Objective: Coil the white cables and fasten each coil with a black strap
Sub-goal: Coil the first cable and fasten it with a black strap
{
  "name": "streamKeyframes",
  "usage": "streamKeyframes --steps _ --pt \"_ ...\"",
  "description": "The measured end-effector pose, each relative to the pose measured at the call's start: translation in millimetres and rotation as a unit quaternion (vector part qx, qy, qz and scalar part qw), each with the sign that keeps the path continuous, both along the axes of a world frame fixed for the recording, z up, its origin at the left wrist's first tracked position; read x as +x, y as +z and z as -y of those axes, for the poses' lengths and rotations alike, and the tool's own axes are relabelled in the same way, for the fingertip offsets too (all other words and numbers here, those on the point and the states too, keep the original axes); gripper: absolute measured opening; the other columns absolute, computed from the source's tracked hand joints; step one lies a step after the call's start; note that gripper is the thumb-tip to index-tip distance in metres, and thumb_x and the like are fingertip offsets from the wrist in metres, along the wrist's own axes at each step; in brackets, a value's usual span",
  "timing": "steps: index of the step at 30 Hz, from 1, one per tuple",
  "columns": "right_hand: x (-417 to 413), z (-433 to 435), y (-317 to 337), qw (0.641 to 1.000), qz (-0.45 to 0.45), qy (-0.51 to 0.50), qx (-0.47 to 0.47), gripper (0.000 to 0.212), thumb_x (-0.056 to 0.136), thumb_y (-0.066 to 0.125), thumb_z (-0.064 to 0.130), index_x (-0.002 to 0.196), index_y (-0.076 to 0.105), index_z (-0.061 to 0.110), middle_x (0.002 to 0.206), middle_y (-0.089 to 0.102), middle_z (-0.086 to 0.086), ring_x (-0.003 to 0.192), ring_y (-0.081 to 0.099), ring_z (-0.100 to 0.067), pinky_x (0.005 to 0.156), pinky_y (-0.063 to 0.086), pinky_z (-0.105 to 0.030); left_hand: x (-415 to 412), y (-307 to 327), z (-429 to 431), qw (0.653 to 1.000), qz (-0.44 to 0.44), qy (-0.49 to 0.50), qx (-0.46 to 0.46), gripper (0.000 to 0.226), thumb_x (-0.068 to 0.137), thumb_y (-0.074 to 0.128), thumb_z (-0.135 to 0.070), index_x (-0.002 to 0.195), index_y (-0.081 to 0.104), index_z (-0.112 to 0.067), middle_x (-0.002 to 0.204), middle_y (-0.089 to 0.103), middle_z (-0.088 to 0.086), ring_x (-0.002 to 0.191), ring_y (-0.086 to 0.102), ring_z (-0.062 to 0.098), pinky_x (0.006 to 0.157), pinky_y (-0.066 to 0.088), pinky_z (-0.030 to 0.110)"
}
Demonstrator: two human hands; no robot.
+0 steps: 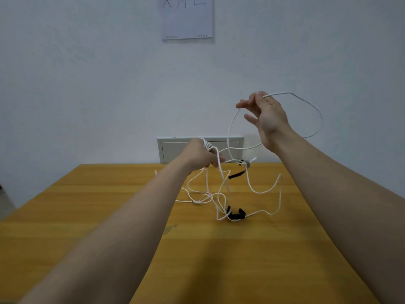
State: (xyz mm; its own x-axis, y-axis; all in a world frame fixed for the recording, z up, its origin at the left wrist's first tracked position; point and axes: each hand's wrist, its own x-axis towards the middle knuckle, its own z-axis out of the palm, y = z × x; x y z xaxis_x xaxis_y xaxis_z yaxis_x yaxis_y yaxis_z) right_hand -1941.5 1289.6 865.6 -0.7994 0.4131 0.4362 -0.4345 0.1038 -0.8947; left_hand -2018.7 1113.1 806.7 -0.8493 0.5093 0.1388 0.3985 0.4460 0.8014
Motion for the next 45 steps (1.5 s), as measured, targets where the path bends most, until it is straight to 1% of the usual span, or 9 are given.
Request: streamKeyframes --steps 6,12,15,21,27,30,34,39,45 --pt "-6 13 -16 0.983 0.026 0.093 -0.158 0.038 0.112 0.028 0.029 0.082 0.051 0.022 0.092 0.075 -0.004 0.114 0.070 -0.018 0.106 0.041 -0.059 -5 -21 -18 0.999 -0.018 0.034 0.016 0.014 0.084 0.083 -0.019 0.082 0.080 -0.005 0.074 0.077 0.009 0.049 0.056 0.007 0.046 0.044 0.018" --pt "-17 11 -24 0.956 0.019 0.074 -0.283 0.039 0.112 0.029 0.030 0.081 0.050 0.021 0.075 0.074 0.001 0.107 0.073 -0.020 0.111 0.033 -0.067 -24 -47 -33 0.997 -0.007 0.078 0.014 0.025 0.083 0.083 -0.026 0.079 0.077 -0.002 0.074 0.076 0.010 0.060 0.062 0.015 0.064 0.058 0.039" --pt "-22 5 -28 0.941 0.015 0.066 -0.331 0.040 0.112 0.028 0.030 0.082 0.053 0.020 0.078 0.075 0.000 0.102 0.076 -0.021 0.111 0.035 -0.066 -30 -54 -37 0.997 0.026 0.072 0.022 0.017 0.084 0.085 -0.027 0.081 0.078 -0.011 0.069 0.075 -0.001 0.059 0.062 0.010 0.055 0.049 0.027" --pt "-30 -2 -35 0.927 0.024 0.087 -0.363 0.042 0.112 0.029 0.028 0.078 0.053 0.021 0.073 0.073 0.003 0.102 0.076 -0.022 0.109 0.035 -0.063 -33 -56 -50 0.990 0.106 0.037 0.084 0.037 0.068 0.090 -0.011 0.102 0.078 -0.011 0.091 0.079 0.004 0.081 0.070 0.017 0.067 0.052 0.031" --pt "-18 -7 -34 0.924 0.033 0.109 -0.365 0.043 0.111 0.030 0.021 0.073 0.050 0.020 0.063 0.064 0.003 0.102 0.075 -0.029 0.103 0.037 -0.063 -31 -59 -64 0.995 0.072 0.010 0.062 0.035 0.073 0.092 -0.025 0.099 0.077 -0.009 0.088 0.077 0.010 0.063 0.060 0.011 0.057 0.046 0.025" --pt "-9 -11 -35 0.950 0.045 0.088 -0.297 0.040 0.110 0.031 0.022 0.073 0.047 0.019 0.058 0.053 0.002 0.099 0.076 -0.030 0.102 0.047 -0.057 -29 -62 -61 0.998 0.046 -0.023 0.025 0.015 0.086 0.082 -0.023 0.084 0.078 -0.009 0.070 0.074 0.006 0.053 0.061 0.004 0.049 0.045 0.019" --pt "0 -24 -52 0.984 0.171 0.055 -0.005 0.025 0.106 0.051 0.033 0.092 0.048 0.013 0.072 0.060 -0.008 0.087 0.077 -0.034 0.077 0.061 -0.047 -26 -65 -55 0.997 0.054 -0.043 0.027 0.019 0.098 0.065 -0.012 0.093 0.074 0.004 0.071 0.077 0.005 0.064 0.073 0.010 0.049 0.046 0.019" --pt "0 -38 -95 0.872 0.323 0.009 0.369 0.051 0.075 0.084 0.010 0.091 0.037 0.022 0.094 0.072 -0.005 0.095 0.071 -0.030 0.073 0.056 -0.042 -26 -60 -50 0.991 0.071 -0.028 0.107 0.019 0.103 0.057 -0.009 0.085 0.065 -0.007 0.066 0.072 0.001 0.056 0.068 0.005 0.047 0.042 0.016" --pt "-10 -42 -121 0.856 0.269 -0.110 0.427 0.052 0.074 0.084 0.009 0.094 0.038 0.024 0.100 0.070 -0.002 0.088 0.065 -0.025 0.067 0.049 -0.037 -27 -57 -45 0.992 0.053 -0.063 0.098 0.017 0.105 0.053 -0.007 0.092 0.062 -0.002 0.060 0.069 -0.005 0.049 0.056 0.004 0.050 0.042 0.019"
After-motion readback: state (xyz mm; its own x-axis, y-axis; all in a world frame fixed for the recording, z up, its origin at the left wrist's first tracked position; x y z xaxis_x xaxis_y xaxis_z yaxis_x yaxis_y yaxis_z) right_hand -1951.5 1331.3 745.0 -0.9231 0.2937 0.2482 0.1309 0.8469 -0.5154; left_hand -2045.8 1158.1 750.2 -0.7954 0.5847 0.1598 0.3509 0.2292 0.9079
